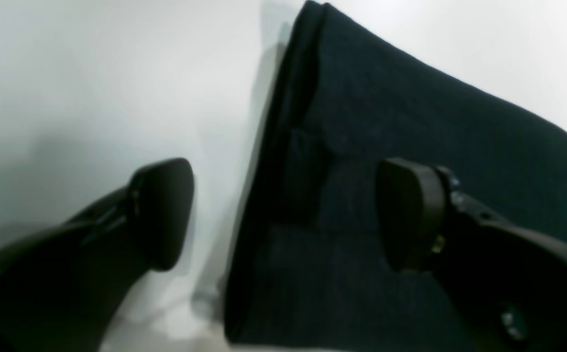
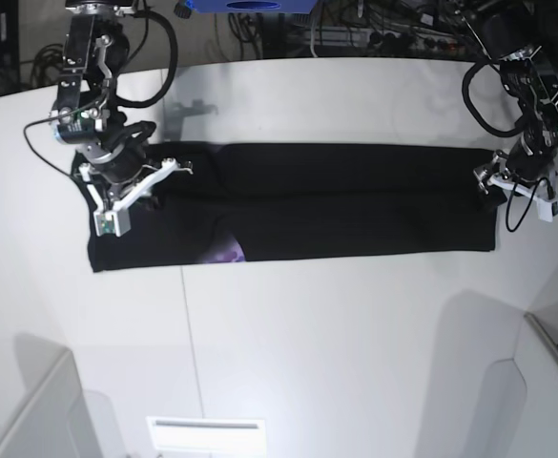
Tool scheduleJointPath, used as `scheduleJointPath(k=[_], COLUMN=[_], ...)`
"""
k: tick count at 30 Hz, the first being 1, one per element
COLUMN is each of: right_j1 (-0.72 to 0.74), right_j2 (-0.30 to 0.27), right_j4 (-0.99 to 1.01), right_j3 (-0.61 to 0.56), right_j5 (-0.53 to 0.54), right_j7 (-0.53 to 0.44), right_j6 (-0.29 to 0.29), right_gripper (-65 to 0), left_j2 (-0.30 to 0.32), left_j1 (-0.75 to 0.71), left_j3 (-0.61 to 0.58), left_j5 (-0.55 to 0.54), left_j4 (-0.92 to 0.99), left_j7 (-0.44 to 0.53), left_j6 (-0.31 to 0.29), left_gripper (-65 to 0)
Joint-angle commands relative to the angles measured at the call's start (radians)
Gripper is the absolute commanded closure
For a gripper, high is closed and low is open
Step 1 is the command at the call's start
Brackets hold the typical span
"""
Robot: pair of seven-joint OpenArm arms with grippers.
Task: Fold the T-shirt properly
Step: 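Lower both grippers onto the ends of the folded strip and grasp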
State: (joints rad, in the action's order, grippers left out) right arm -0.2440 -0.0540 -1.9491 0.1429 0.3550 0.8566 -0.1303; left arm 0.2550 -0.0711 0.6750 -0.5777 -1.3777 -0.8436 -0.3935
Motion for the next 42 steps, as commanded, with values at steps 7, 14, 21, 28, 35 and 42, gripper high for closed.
scheduleJointPath(k=[7, 14, 21, 28, 35, 42], right_j1=[-0.002, -0.001, 0.002, 0.002, 0.004, 0.005], right_j2=[-0.002, -0.002, -0.002, -0.002, 0.0, 0.001], right_j4=[-0.017, -0.017, -0.017, -0.017, -0.017, -0.017], right_j3=[0.007, 0.008, 0.008, 0.008, 0.01, 0.01], right_j5=[0.008, 0.008, 0.008, 0.008, 0.008, 0.008], right_j7=[-0.024, -0.024, -0.024, -0.024, -0.024, -0.024], right_j6=[-0.007, -0.007, -0.007, -0.007, -0.007, -0.007], right_gripper=[0.0, 0.0, 0.0, 0.0, 0.0, 0.0], left_j2=[0.019, 0.019, 0.037, 0.079, 0.117, 0.111], left_j1=[0.043, 0.043, 0.041, 0.029, -0.014, -0.097], left_j3=[-0.056, -0.088, -0.08, -0.084, -0.087, -0.082], left_j5=[-0.011, -0.011, -0.009, -0.009, -0.009, -0.009], left_j4=[0.068, 0.085, 0.087, 0.077, 0.07, -0.113], left_j7=[0.016, 0.016, 0.016, 0.089, 0.128, 0.129], left_j6=[-0.006, -0.006, -0.006, -0.006, -0.006, 0.0], left_gripper=[-44.4, -23.9, 0.0, 0.0, 0.0, 0.0])
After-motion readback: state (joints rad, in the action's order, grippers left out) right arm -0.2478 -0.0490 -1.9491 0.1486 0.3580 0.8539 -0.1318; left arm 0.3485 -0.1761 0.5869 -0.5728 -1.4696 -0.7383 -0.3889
